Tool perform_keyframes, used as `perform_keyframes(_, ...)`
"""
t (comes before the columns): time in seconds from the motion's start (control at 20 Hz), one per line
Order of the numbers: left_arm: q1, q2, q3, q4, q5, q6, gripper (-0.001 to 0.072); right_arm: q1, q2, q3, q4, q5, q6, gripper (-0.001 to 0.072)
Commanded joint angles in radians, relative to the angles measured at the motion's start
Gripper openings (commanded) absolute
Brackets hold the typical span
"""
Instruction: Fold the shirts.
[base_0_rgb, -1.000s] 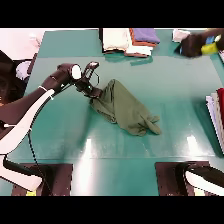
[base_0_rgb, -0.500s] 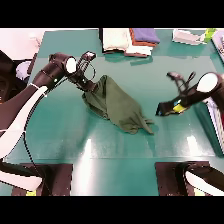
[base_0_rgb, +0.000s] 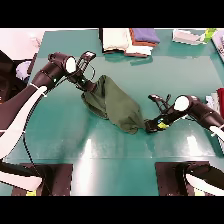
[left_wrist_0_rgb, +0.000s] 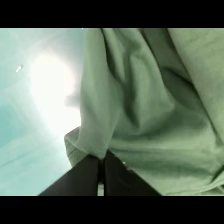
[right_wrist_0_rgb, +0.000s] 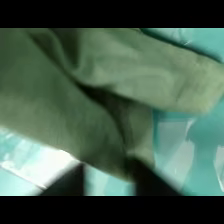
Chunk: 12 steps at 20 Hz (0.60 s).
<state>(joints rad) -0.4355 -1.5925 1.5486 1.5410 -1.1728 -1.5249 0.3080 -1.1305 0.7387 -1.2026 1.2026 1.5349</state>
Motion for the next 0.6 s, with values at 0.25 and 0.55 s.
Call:
perform_keyframes(0.25,0.033,0.077,0.004,0.132,0.011,-0.023,0.0028,-0.087,0.150,0.024,-0.116,-0.094,0.054,0.0021)
perform_keyframes(0.55,0.126,0.375,0.004,0.137,0.149,-0.044,0.0028,-0.366,0.355,0.367,-0.159,-0.042,0.037,0.0020)
